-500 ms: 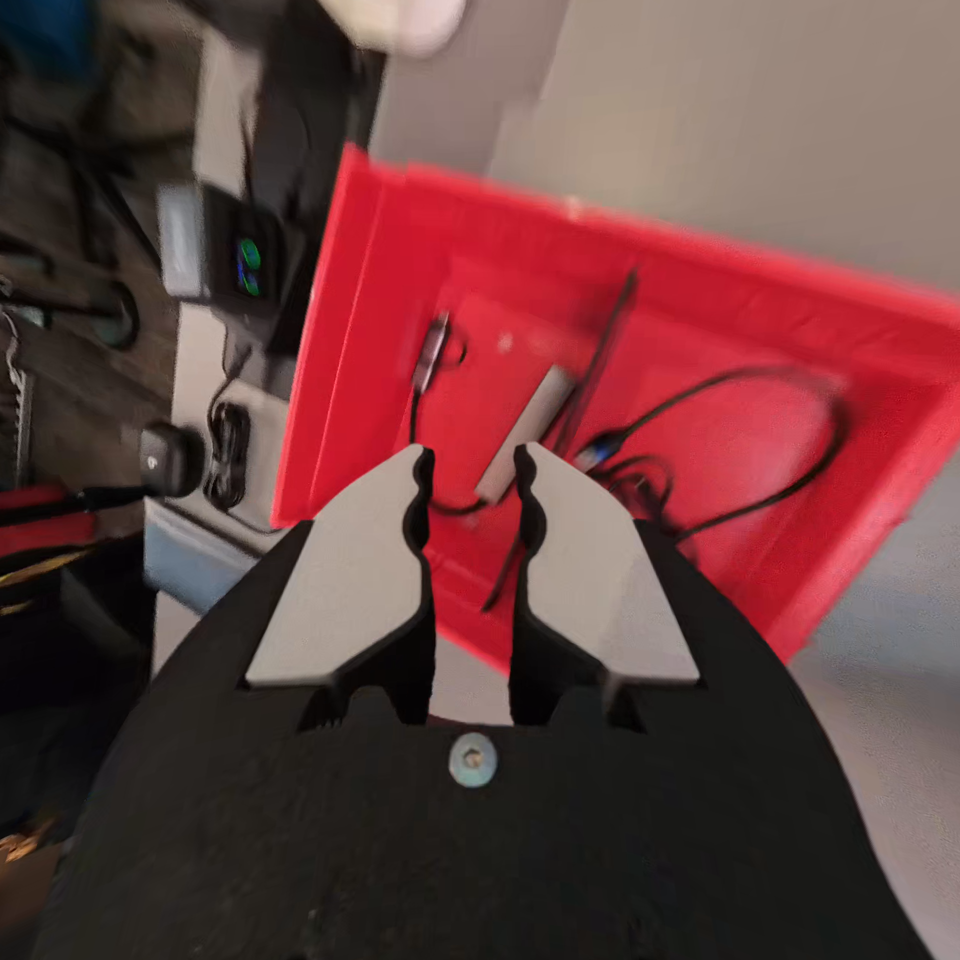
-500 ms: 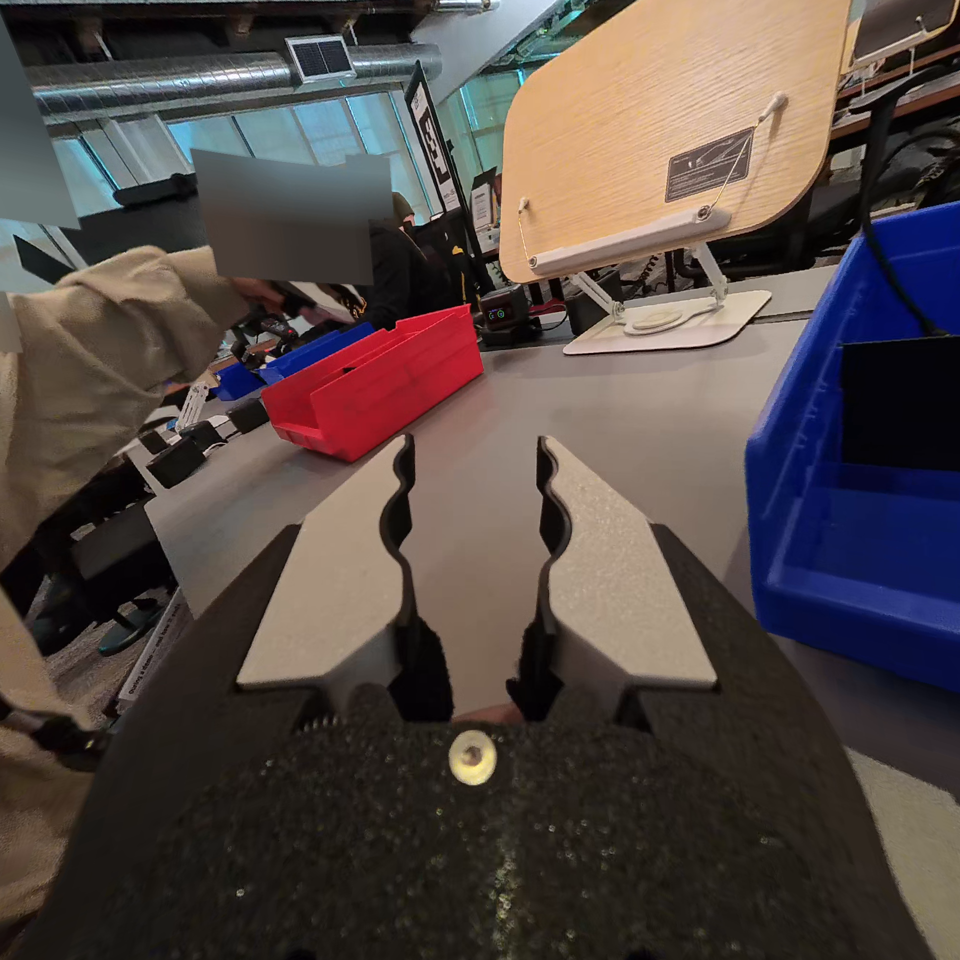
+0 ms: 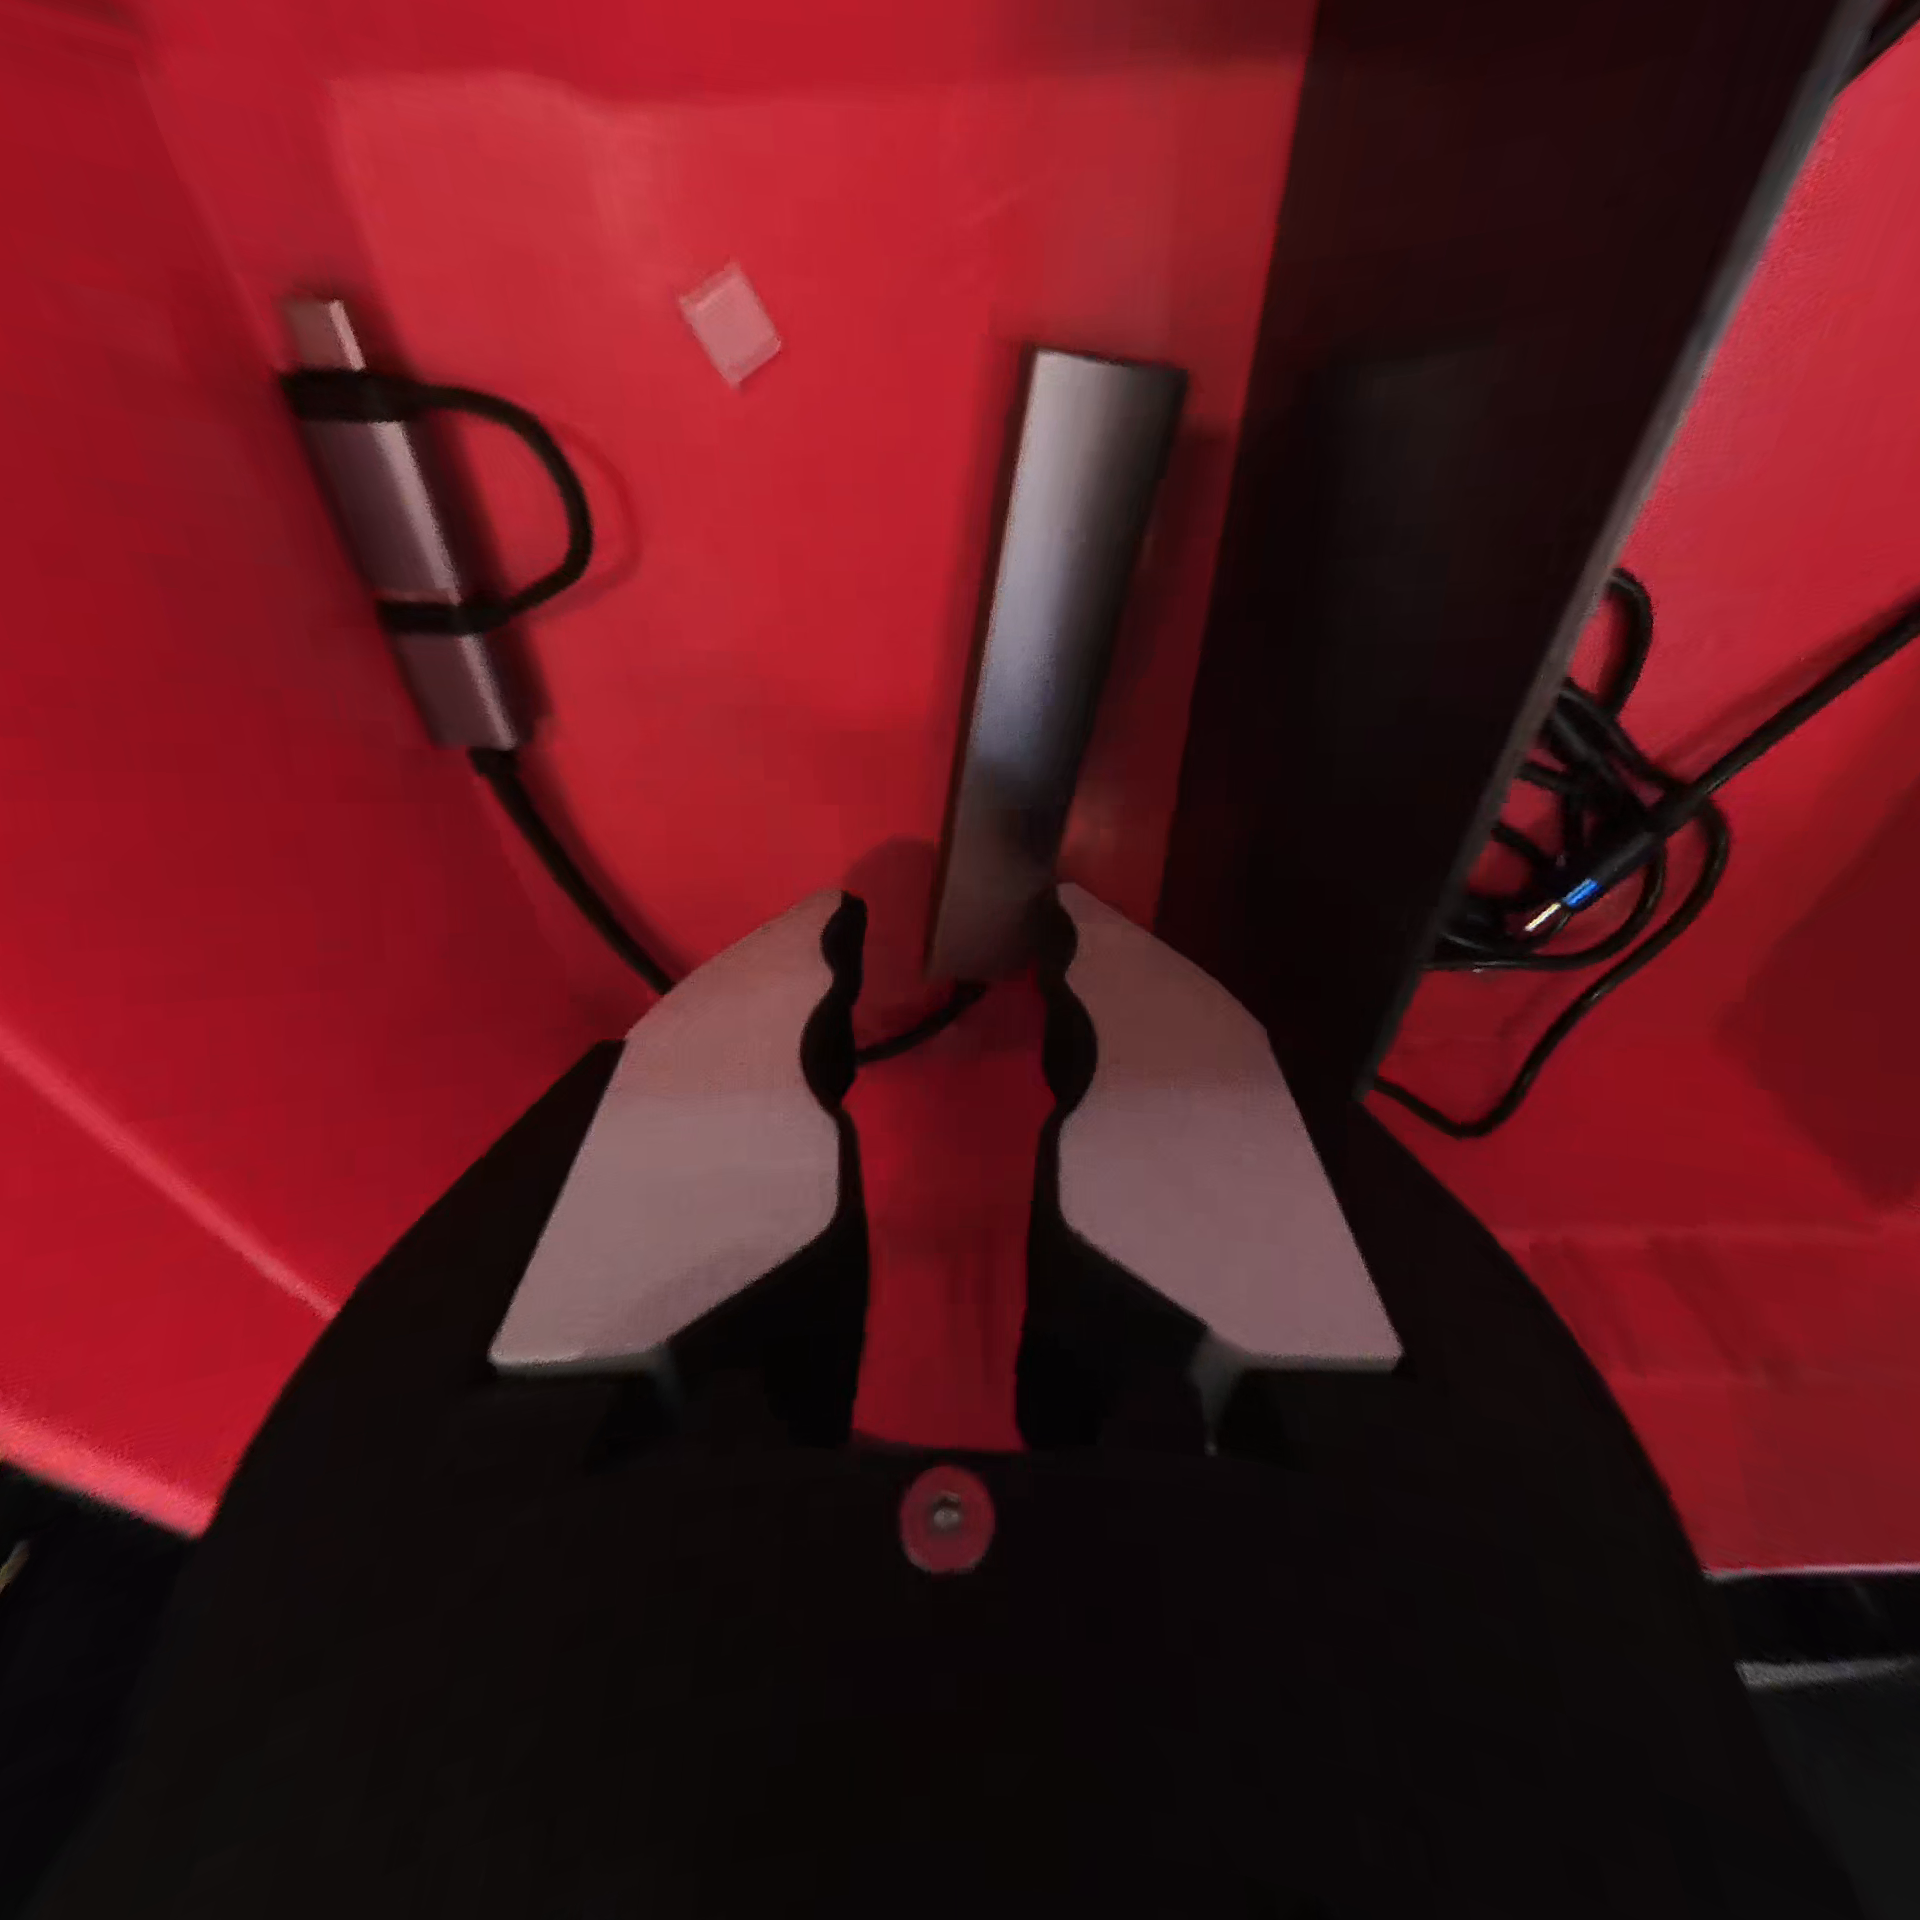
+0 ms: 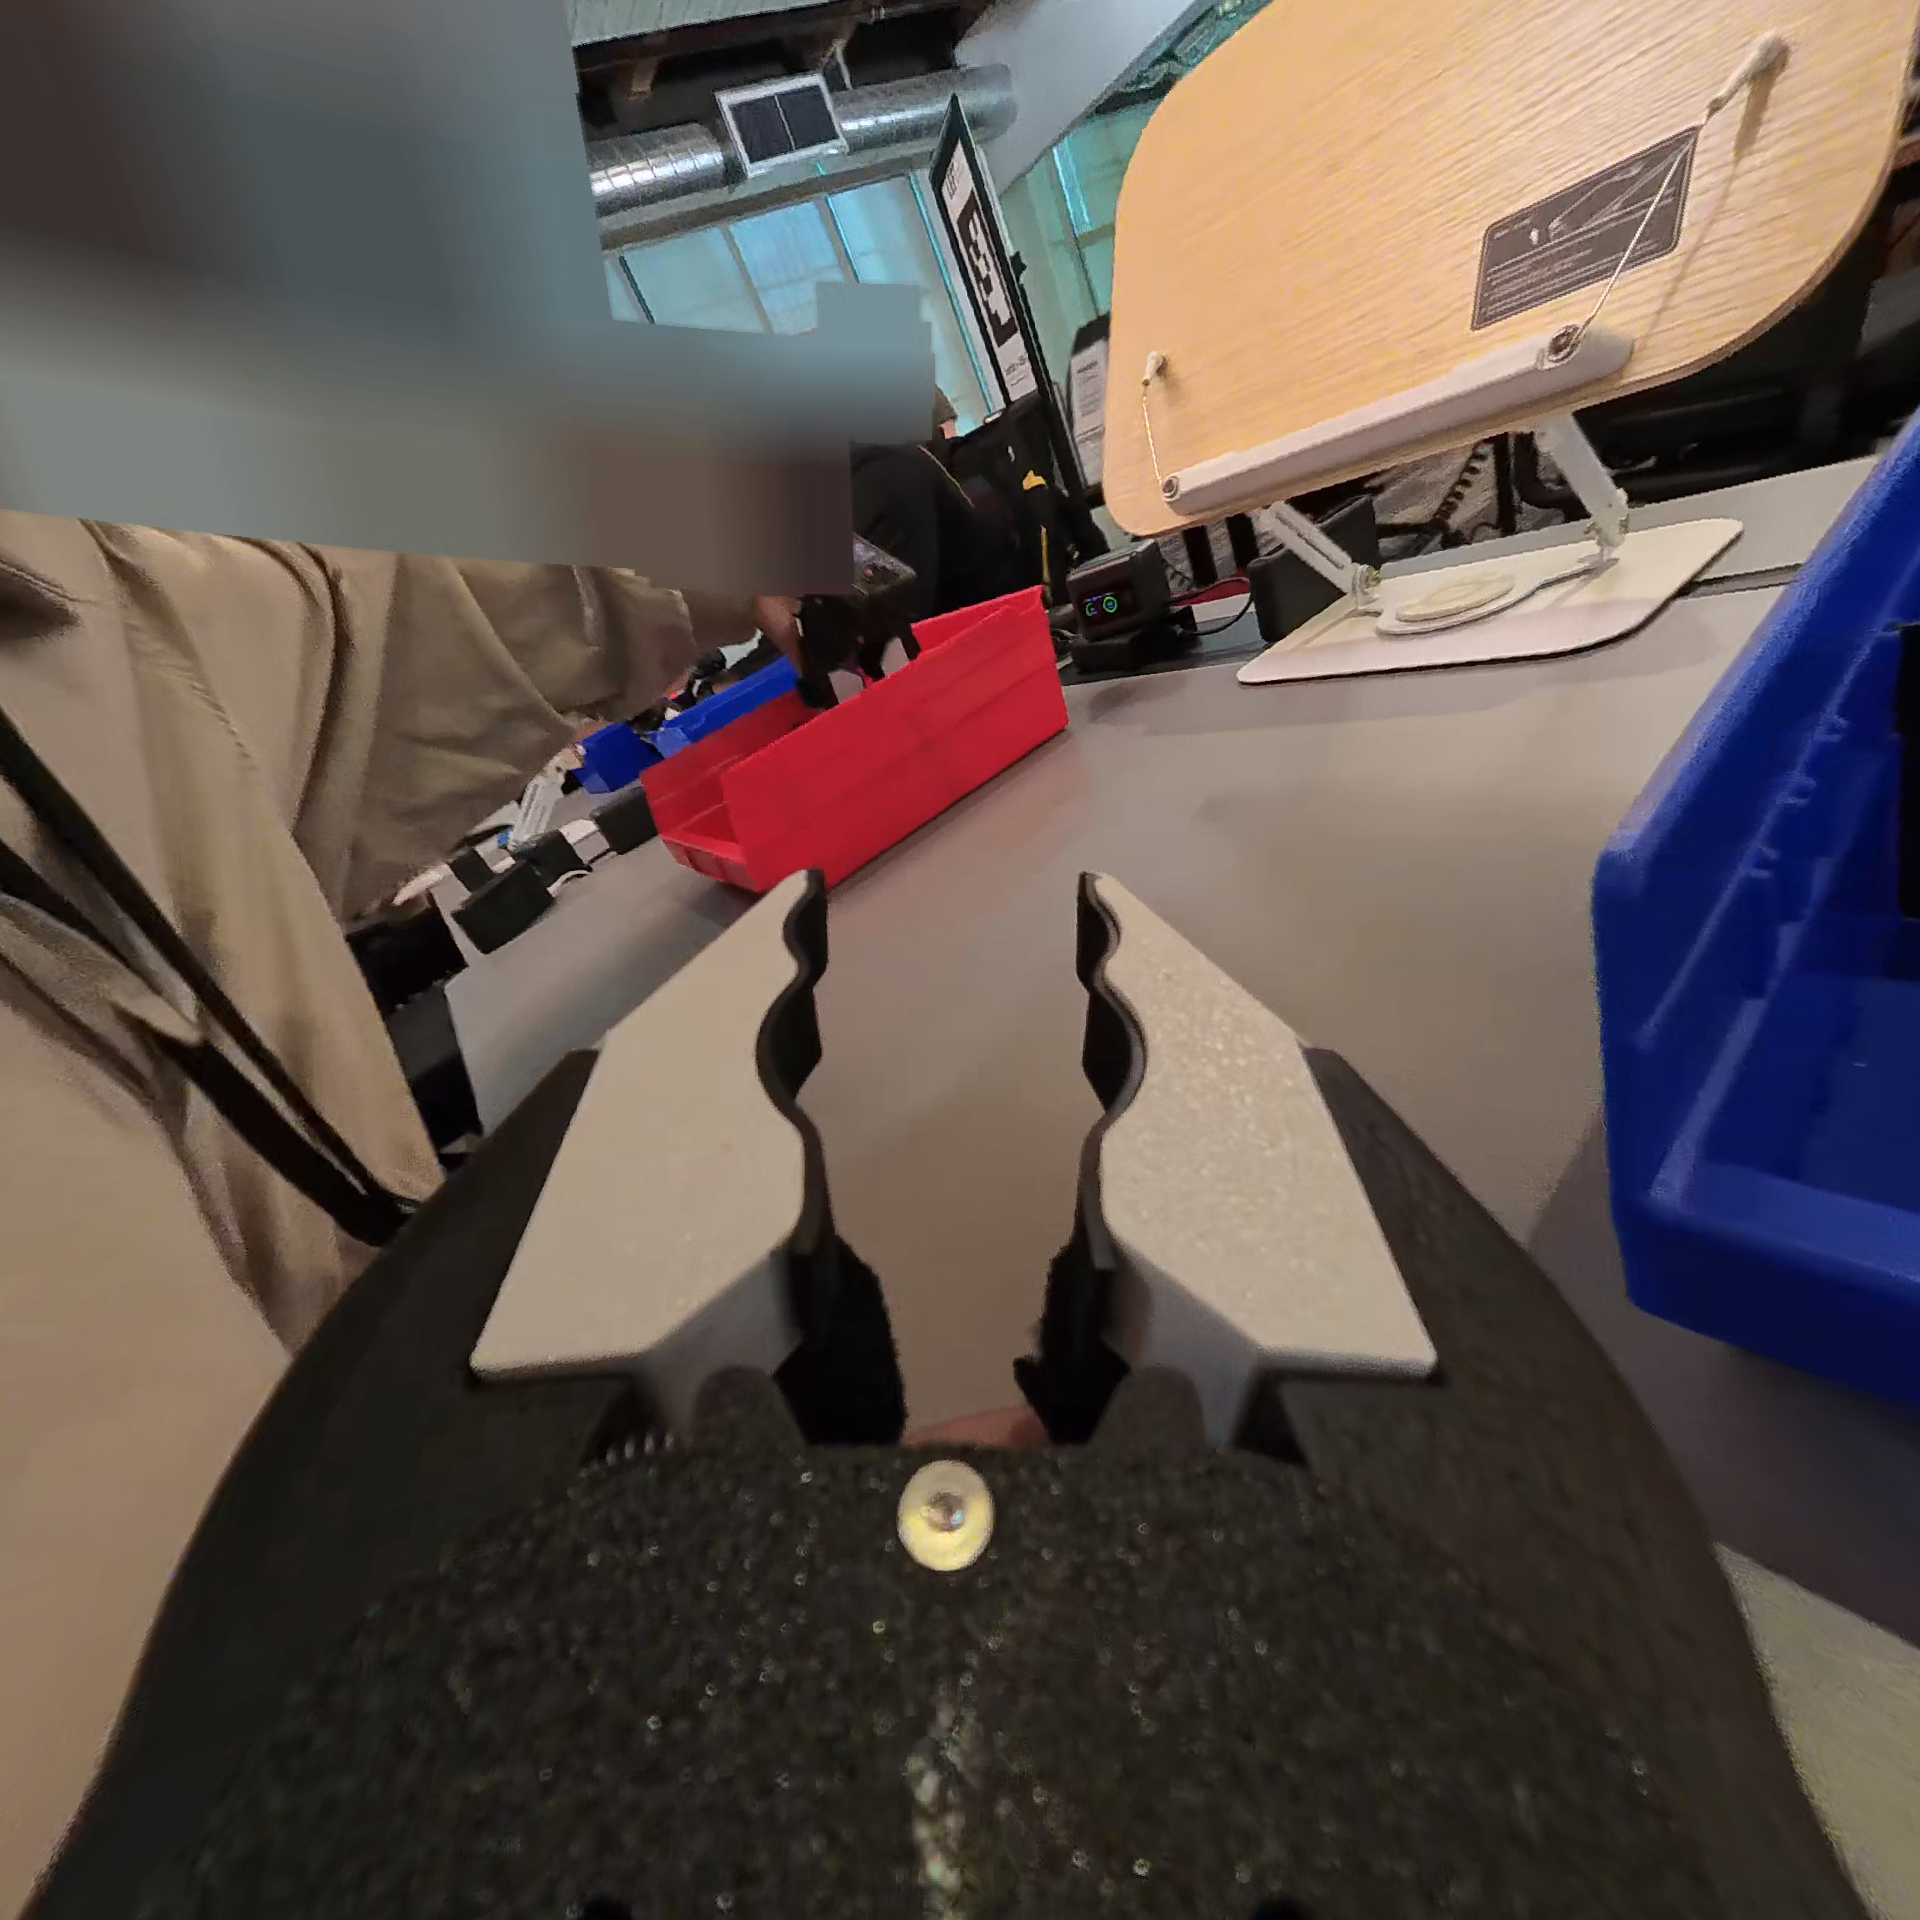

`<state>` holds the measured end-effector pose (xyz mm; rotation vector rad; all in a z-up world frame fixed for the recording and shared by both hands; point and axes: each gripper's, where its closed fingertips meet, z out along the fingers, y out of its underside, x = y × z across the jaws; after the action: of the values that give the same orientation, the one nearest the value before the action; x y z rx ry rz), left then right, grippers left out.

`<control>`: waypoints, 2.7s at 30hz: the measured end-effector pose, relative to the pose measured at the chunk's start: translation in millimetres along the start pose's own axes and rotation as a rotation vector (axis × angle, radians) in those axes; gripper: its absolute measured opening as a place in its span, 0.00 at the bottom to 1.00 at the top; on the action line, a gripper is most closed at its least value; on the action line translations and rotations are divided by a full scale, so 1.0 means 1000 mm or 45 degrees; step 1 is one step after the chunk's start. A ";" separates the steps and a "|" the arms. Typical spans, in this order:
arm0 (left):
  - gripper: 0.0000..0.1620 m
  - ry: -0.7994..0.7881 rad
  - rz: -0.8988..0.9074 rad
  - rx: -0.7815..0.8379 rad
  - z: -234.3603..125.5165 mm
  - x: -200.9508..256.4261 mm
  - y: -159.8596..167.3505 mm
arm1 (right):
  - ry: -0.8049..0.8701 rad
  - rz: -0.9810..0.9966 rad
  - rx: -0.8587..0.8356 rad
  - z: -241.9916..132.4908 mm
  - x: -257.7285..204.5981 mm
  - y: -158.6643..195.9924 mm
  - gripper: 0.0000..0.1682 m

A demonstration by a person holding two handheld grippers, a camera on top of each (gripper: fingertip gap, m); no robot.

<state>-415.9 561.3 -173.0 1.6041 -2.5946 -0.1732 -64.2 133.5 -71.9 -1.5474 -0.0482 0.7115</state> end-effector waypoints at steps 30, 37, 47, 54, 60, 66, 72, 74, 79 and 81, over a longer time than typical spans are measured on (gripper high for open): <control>0.00 -1.145 0.083 0.226 -0.162 0.036 -0.037 | -0.108 -0.248 -0.202 0.032 -0.049 0.014 0.28; 0.00 -0.746 -0.226 0.426 -0.144 0.056 -0.041 | -0.295 -0.263 -0.344 0.060 -0.089 0.031 0.28; 0.18 0.003 -0.541 0.127 -0.054 0.008 -0.022 | -0.315 -0.231 -0.455 0.045 -0.084 0.066 0.28; 0.25 0.306 -0.595 -0.092 -0.012 0.008 -0.013 | -0.378 -0.151 -0.510 0.037 -0.077 0.075 0.28; 0.08 0.425 -0.543 -0.151 0.009 0.028 -0.005 | -0.436 -0.091 -0.494 0.030 -0.081 0.071 0.28; 0.06 0.278 -0.455 -0.178 0.007 0.022 0.003 | -0.434 -0.082 -0.481 0.029 -0.082 0.068 0.28; 0.06 0.150 -0.449 0.049 -0.057 0.023 -0.011 | -0.357 -0.184 -0.467 0.036 -0.079 0.064 0.28; 0.06 0.217 -0.429 0.179 -0.092 0.041 -0.029 | -0.292 -0.287 -0.443 0.046 -0.073 0.058 0.28; 0.06 0.461 -0.207 0.376 -0.182 0.114 -0.103 | -0.208 -0.451 -0.332 0.089 -0.074 0.015 0.28; 0.06 0.625 -0.042 0.382 -0.204 0.161 -0.140 | -0.211 -0.685 -0.274 0.103 -0.088 -0.010 0.30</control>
<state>-337.0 345.3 11.5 1.5267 -2.2837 0.5609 -177.7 187.3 -21.1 -1.5780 -0.6587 0.4086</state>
